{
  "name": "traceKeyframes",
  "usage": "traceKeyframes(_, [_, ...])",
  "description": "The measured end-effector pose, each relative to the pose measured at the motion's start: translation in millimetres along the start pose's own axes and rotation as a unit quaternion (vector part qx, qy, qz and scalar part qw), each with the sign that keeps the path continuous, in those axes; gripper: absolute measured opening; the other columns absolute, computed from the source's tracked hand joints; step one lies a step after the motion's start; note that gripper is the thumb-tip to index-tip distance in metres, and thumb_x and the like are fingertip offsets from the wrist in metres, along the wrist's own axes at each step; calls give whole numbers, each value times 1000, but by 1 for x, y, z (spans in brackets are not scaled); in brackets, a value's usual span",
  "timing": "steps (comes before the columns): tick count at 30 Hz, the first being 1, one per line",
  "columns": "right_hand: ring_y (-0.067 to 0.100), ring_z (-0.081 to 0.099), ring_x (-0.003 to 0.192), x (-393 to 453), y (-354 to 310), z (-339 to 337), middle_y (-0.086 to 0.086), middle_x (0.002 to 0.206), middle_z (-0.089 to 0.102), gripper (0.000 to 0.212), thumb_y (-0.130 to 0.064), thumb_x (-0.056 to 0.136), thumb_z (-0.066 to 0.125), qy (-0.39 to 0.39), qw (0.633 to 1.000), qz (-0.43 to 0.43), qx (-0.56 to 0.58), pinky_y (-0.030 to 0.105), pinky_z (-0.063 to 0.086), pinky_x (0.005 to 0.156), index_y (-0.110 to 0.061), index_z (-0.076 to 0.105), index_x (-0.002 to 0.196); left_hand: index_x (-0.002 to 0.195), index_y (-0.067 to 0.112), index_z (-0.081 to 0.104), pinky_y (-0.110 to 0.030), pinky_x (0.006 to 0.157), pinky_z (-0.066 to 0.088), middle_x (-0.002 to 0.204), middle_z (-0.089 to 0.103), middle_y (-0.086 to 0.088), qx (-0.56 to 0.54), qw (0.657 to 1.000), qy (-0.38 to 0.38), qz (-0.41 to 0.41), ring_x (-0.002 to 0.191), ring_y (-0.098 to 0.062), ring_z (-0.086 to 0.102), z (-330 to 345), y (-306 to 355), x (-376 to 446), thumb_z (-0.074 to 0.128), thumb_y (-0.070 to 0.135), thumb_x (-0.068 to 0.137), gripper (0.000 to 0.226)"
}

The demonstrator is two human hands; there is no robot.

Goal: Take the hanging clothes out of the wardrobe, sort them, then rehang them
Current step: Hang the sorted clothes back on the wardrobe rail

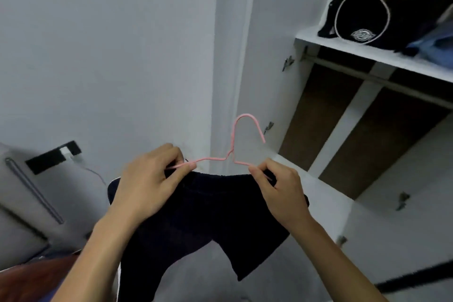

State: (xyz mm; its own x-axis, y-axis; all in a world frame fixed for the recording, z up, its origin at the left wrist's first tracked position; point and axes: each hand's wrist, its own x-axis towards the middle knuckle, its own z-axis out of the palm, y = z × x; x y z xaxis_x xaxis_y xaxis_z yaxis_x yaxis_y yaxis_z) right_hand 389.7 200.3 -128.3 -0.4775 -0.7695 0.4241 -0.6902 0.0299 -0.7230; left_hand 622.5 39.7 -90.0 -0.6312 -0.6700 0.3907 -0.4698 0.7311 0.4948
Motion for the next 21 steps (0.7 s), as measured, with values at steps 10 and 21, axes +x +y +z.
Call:
traceKeyframes(10, [19, 59, 68, -52, 45, -137, -5, 69, 59, 36, -44, 101, 61, 125, 988, 75, -49, 43, 49, 64, -20, 60, 74, 77, 28, 53, -31, 60, 41, 87, 59, 10, -55, 992, -58, 98, 80, -9, 56, 82, 127, 46, 55, 61, 97, 38])
traceKeyframes(21, [8, 60, 85, -26, 99, -207, -20, 81, 58, 25, -47, 103, 50, 151, 979, 60, -119, 19, 44, 70, -34, 57, 84, 73, 27, 51, -29, 59, 38, 82, 58, 7, -90, 995, 12, 37, 79, -12, 56, 143, 207, 63, 64, 50, 97, 35])
